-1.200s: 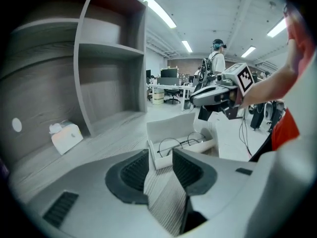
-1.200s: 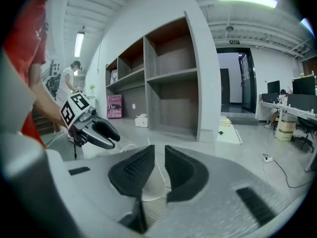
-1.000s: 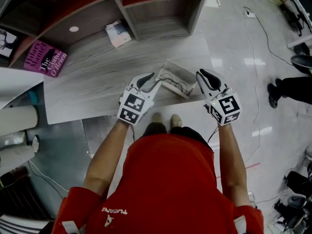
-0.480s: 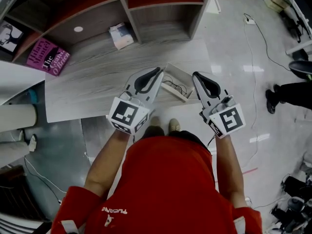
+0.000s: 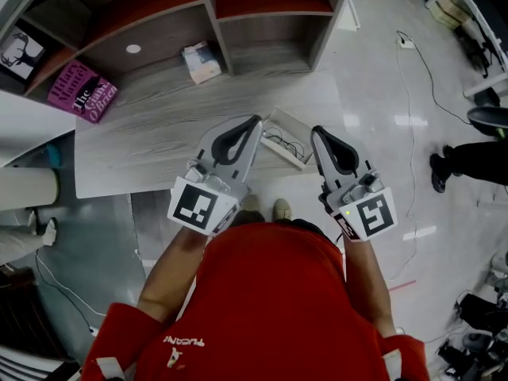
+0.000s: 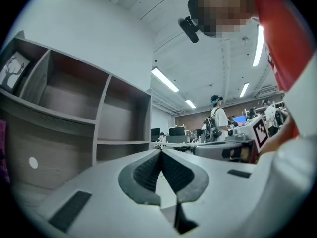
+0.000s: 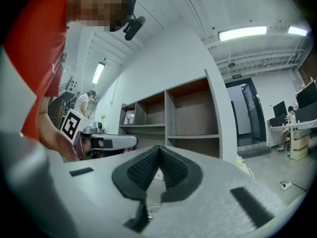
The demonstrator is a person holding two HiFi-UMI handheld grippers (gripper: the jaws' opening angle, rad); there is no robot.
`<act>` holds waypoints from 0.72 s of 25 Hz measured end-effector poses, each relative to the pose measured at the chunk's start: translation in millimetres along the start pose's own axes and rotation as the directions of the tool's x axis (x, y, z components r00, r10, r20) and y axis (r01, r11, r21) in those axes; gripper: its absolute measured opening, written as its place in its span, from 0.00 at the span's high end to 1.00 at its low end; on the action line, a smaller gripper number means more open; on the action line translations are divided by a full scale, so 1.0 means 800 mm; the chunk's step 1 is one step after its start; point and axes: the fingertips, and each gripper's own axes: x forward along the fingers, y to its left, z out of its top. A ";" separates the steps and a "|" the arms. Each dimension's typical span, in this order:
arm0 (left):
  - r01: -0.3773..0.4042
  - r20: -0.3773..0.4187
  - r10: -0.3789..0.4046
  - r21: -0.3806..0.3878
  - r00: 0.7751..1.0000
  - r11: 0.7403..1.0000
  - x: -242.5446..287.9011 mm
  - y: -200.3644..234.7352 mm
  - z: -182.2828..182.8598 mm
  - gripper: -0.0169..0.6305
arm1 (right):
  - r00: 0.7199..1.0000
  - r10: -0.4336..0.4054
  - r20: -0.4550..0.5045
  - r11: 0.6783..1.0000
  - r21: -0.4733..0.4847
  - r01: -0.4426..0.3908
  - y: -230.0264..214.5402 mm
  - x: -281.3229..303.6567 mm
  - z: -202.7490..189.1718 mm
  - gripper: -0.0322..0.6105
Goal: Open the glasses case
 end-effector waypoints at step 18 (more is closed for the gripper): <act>0.002 0.051 -0.003 0.018 0.999 1.000 -0.007 -0.004 0.026 0.96 | 0.999 -0.043 0.018 0.999 -0.019 0.043 0.000 -0.018 0.012 0.94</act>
